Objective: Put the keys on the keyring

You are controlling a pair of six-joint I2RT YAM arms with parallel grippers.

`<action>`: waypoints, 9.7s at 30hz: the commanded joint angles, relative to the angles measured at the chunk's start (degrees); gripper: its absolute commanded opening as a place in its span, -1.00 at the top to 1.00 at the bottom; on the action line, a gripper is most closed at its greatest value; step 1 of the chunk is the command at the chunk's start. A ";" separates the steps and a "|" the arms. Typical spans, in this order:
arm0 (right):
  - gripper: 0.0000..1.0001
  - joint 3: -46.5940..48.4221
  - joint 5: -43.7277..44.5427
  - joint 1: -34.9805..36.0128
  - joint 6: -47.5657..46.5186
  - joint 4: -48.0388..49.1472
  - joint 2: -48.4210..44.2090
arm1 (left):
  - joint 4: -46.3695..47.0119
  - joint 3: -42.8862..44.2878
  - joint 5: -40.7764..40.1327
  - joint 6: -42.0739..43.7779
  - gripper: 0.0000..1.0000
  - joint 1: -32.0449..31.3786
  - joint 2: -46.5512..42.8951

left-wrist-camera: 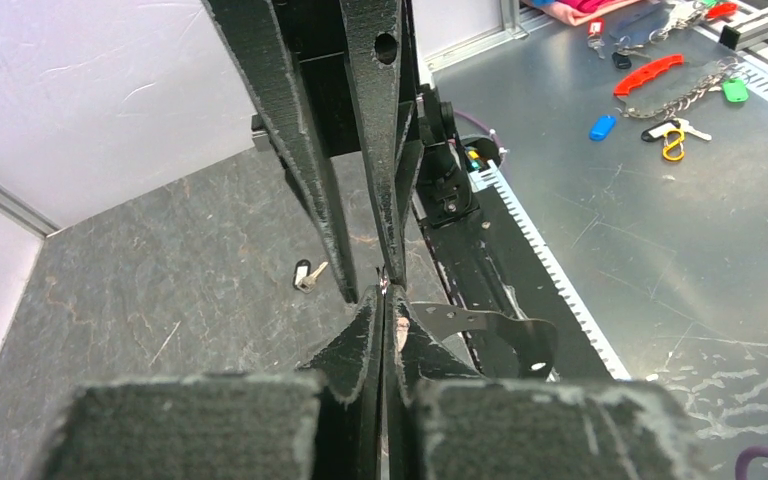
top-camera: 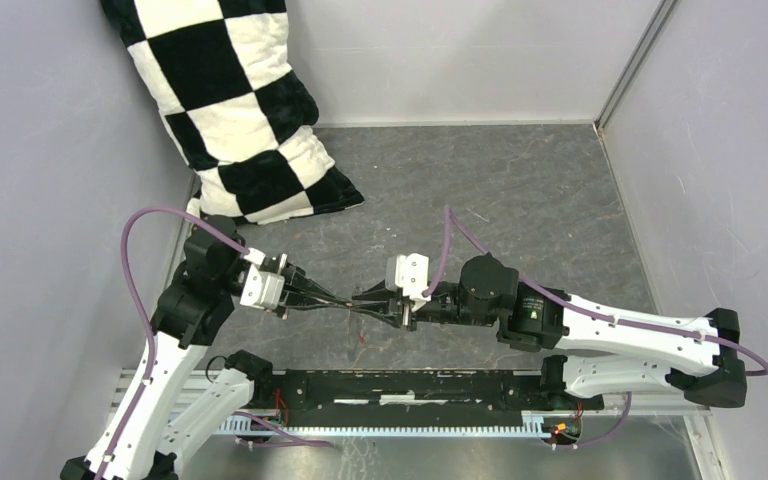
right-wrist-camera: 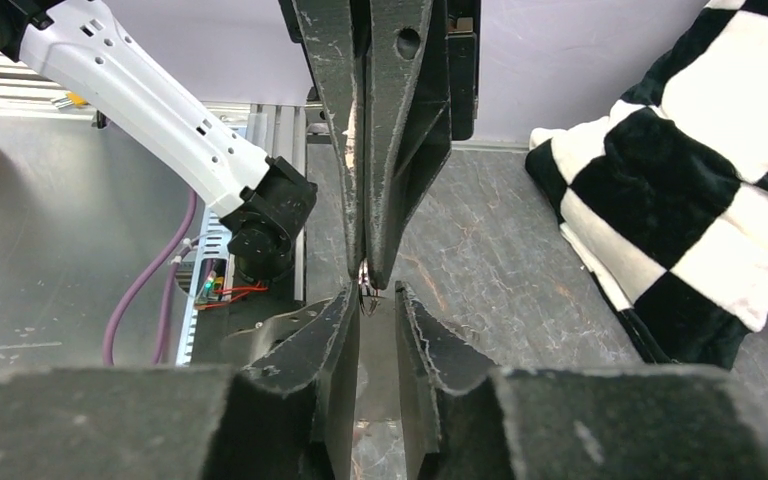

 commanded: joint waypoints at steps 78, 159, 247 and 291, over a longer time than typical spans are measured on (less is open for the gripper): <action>-0.96 -12.37 21.45 -7.02 14.29 -9.02 -16.68 | 4.78 -2.80 -8.49 -11.54 0.96 -0.10 1.68; 0.56 -33.64 28.80 -45.45 54.04 -10.17 5.22 | 2.71 -2.95 -7.05 -10.49 0.96 -0.08 -3.27; 0.99 -1.08 -10.90 -4.26 -34.71 -1.12 -8.76 | 6.05 4.48 6.61 -0.49 0.96 -0.13 4.35; 0.99 5.18 -7.07 1.79 -37.85 -4.87 -3.91 | 5.76 3.11 5.69 -3.58 0.96 -0.09 3.59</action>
